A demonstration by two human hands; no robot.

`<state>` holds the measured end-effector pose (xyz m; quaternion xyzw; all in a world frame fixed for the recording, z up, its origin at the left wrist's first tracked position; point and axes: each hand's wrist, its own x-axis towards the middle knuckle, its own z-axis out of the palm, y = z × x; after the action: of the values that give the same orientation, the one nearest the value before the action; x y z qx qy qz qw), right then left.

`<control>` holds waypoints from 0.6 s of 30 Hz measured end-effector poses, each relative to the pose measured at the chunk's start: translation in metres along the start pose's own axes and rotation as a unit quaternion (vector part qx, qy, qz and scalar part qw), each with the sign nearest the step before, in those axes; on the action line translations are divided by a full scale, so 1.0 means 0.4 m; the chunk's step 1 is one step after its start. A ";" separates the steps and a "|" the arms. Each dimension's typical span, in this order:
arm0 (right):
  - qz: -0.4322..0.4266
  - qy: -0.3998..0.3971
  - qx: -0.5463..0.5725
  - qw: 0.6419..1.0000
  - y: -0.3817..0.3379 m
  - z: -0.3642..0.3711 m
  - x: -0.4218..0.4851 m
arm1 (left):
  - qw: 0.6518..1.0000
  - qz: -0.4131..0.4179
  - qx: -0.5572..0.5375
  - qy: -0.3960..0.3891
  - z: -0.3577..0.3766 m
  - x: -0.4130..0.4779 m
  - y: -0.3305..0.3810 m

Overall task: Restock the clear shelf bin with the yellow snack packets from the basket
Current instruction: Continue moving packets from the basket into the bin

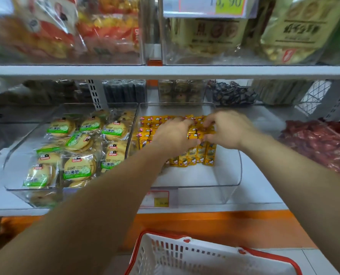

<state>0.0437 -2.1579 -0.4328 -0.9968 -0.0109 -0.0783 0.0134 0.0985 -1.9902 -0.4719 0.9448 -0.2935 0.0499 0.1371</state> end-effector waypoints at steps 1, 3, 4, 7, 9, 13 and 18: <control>0.004 0.020 0.031 0.999 -0.003 -0.010 -0.036 | 0.999 0.004 -0.031 0.009 -0.028 -0.027 0.014; 0.005 0.048 0.095 0.994 -0.012 -0.024 -0.125 | 0.996 0.035 -0.078 0.021 -0.080 -0.113 0.040; 0.002 0.058 0.122 0.991 -0.016 -0.027 -0.177 | 0.995 0.054 -0.088 0.012 -0.099 -0.167 0.049; -0.011 0.053 0.186 0.981 -0.028 -0.011 -0.331 | 0.990 0.095 -0.060 -0.083 -0.112 -0.331 0.063; -0.017 0.007 0.193 0.981 -0.036 0.030 -0.412 | 0.981 0.106 -0.018 -0.161 -0.081 -0.412 0.072; -0.016 -0.119 0.195 0.973 -0.056 0.171 -0.528 | 0.964 0.104 0.025 -0.244 0.046 -0.512 0.103; 0.014 -0.245 0.207 0.947 -0.050 0.403 -0.630 | 0.943 0.027 -0.006 -0.332 0.290 -0.619 0.096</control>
<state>-0.1807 -2.1383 -0.6310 -0.9607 -0.0162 0.1724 0.2170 -0.1256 -1.9200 -0.6175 0.8988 -0.3476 -0.2646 0.0367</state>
